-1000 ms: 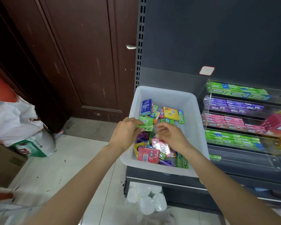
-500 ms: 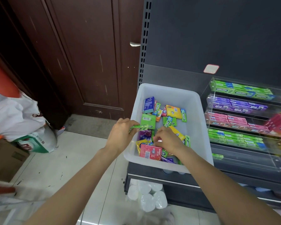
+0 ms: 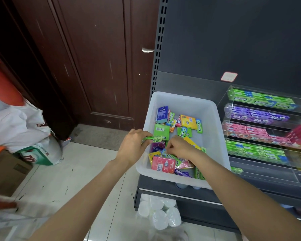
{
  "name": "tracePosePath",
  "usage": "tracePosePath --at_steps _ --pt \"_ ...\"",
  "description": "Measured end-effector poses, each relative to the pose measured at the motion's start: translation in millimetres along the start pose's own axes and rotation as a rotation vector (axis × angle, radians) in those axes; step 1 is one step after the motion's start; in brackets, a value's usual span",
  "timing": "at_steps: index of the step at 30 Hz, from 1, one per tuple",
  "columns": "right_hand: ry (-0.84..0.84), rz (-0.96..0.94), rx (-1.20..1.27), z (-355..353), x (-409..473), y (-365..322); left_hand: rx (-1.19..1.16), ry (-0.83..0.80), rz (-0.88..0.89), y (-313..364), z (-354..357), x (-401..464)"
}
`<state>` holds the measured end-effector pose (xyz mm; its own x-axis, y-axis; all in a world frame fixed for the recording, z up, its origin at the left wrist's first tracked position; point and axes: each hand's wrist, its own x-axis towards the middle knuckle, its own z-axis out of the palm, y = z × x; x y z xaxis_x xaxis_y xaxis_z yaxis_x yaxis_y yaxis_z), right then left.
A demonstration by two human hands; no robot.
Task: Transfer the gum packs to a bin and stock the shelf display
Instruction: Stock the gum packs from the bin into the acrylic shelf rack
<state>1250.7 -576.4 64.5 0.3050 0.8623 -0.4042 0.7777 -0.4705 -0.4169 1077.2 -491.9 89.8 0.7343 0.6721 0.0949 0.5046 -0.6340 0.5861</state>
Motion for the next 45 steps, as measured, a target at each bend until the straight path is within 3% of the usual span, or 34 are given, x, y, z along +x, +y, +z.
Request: tracePosePath --at_steps 10,14,19,32,41,45 --pt "0.397 0.034 0.757 -32 -37 6 -0.166 0.007 -0.012 23 -4 13" --pt "0.519 0.008 0.952 -49 -66 22 -0.299 0.062 -0.024 59 2 15" --pt "0.639 0.029 1.088 -66 -110 67 -0.364 0.021 0.037 116 31 18" --pt "0.666 0.165 0.772 -62 -175 235 -0.321 -0.041 0.050 236 141 21" --pt "0.543 0.104 0.495 -34 -147 259 -0.239 0.044 0.009 238 152 18" --pt "0.394 0.060 0.284 -31 -139 259 -0.254 0.058 -0.015 232 149 21"
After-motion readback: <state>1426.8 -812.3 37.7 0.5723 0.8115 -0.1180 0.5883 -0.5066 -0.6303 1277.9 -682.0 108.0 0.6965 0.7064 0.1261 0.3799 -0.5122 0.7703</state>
